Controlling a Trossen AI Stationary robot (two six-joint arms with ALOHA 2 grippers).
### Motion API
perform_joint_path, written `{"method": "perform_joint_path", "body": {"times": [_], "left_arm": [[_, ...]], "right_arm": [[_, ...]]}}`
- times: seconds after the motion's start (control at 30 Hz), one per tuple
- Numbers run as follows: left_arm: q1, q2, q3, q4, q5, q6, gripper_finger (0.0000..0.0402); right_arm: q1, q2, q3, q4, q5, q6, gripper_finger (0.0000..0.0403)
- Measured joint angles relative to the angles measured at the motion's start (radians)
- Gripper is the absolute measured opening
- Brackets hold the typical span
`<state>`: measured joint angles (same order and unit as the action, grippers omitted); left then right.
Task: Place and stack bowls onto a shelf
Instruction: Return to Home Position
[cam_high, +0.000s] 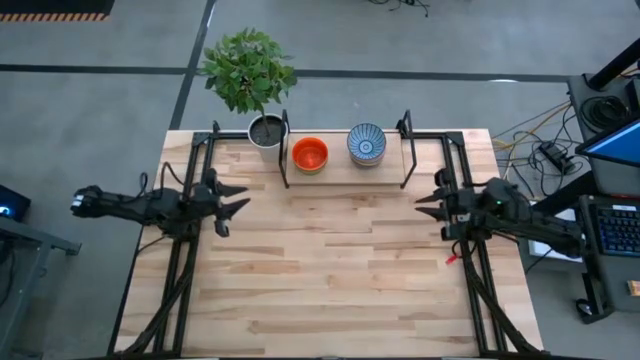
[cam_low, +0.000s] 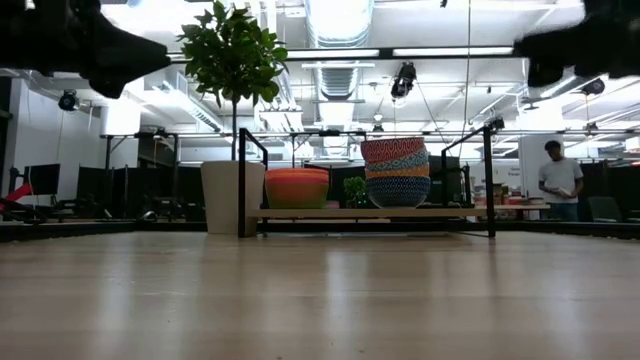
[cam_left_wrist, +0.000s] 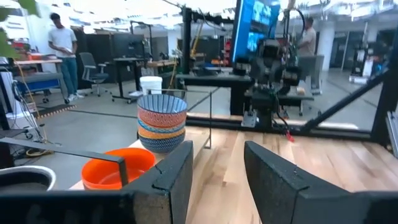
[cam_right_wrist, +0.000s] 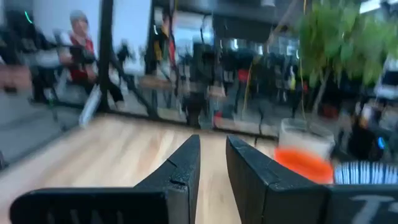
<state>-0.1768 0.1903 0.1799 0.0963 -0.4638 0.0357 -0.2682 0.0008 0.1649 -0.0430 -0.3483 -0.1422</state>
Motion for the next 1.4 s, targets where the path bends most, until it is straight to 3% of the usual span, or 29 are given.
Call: {"method": "perform_joint_path", "body": {"times": [0.33, 0.57, 0.73, 1.03, 1.4], "left_arm": [[0.004, -0.189, -0.144, 0.004, 0.004, -0.016, 0.0127], [0.003, -0.178, -0.169, 0.03, 0.035, -0.142, 0.0127], [0.005, -0.179, -0.168, 0.015, -0.04, -0.257, 0.0127], [0.004, -0.17, -0.164, 0.008, -0.044, -0.262, 0.0127], [0.004, -0.169, -0.163, 0.008, -0.043, -0.262, 0.0127]], "right_arm": [[0.0, 0.017, -0.053, 0.021, -0.077, -0.008, 0.0068], [0.002, 0.004, -0.131, 0.082, -0.184, 0.017, 0.0068], [0.002, 0.014, -0.138, 0.084, -0.187, 0.002, 0.0068], [0.001, 0.034, -0.138, 0.08, -0.126, 0.115, 0.0068], [0.001, 0.035, -0.138, 0.079, -0.123, 0.116, 0.0068]]}}
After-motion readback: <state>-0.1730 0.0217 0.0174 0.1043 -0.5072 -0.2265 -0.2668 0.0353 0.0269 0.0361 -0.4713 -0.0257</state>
